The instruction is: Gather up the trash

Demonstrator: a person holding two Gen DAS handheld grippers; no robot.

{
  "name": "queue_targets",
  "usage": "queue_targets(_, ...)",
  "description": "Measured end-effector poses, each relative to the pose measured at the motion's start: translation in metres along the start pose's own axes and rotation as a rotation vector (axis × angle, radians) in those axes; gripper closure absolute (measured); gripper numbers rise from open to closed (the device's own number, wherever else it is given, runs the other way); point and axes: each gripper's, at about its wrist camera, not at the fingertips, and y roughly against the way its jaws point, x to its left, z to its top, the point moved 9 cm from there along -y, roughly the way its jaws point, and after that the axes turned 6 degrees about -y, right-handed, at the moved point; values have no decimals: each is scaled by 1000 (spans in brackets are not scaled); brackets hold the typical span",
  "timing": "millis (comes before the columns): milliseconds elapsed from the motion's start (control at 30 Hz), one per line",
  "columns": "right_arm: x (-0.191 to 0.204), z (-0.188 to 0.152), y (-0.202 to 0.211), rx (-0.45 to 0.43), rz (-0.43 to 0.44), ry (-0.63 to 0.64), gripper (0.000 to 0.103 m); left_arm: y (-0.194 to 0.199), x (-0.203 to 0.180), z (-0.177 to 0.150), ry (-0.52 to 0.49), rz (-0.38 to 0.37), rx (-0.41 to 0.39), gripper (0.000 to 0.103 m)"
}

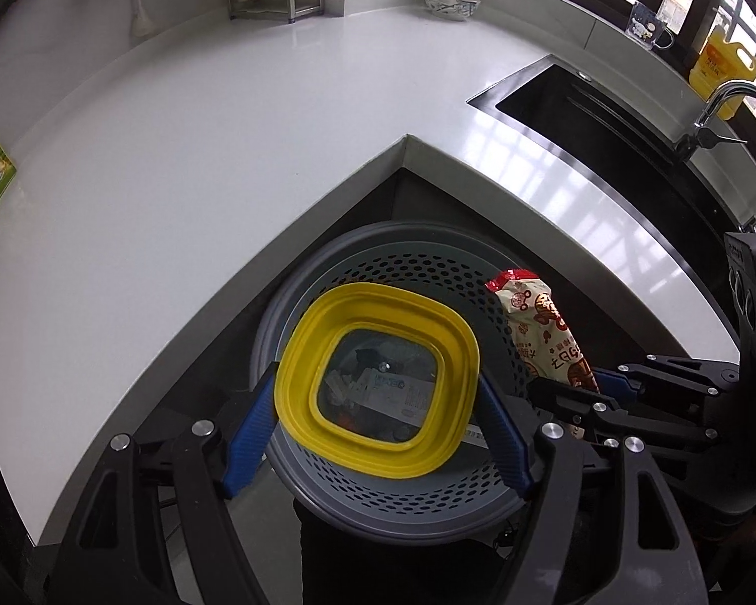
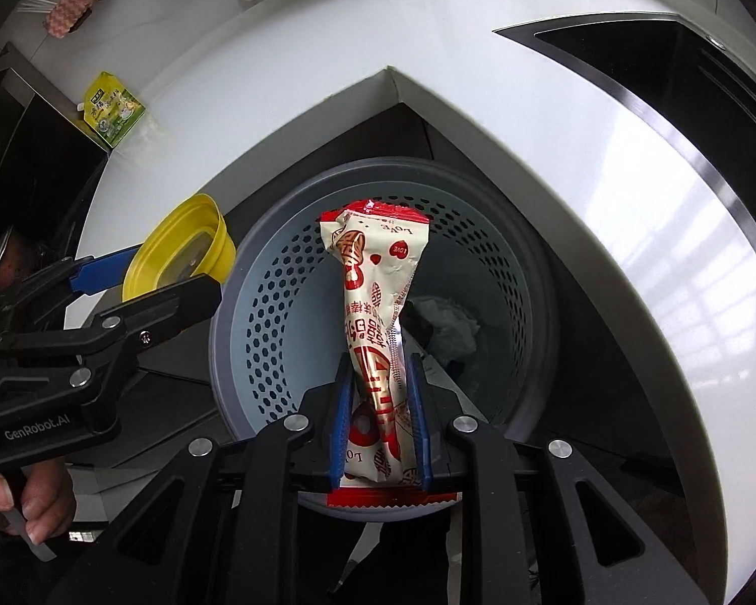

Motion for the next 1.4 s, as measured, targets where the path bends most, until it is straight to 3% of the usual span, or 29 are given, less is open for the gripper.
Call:
queue_targets(133,2,1,1,-2,-2,12,77,3,6,2,26,11,-7,28)
queue_targets(200,3,3,4,-9,-5,13,59,4,10,2,42,19,-6,25)
queue_targets(300,8,6,9,-27,1,22,53,7,15,0,56,35,-9,22)
queue_targets(900,9,20,36,-61,-21,6,49,39,27,10,112,102,-37,9)
queue_targets(1400,12,21,46,-67,-52,20,46,51,27,15,116,124,-47,7)
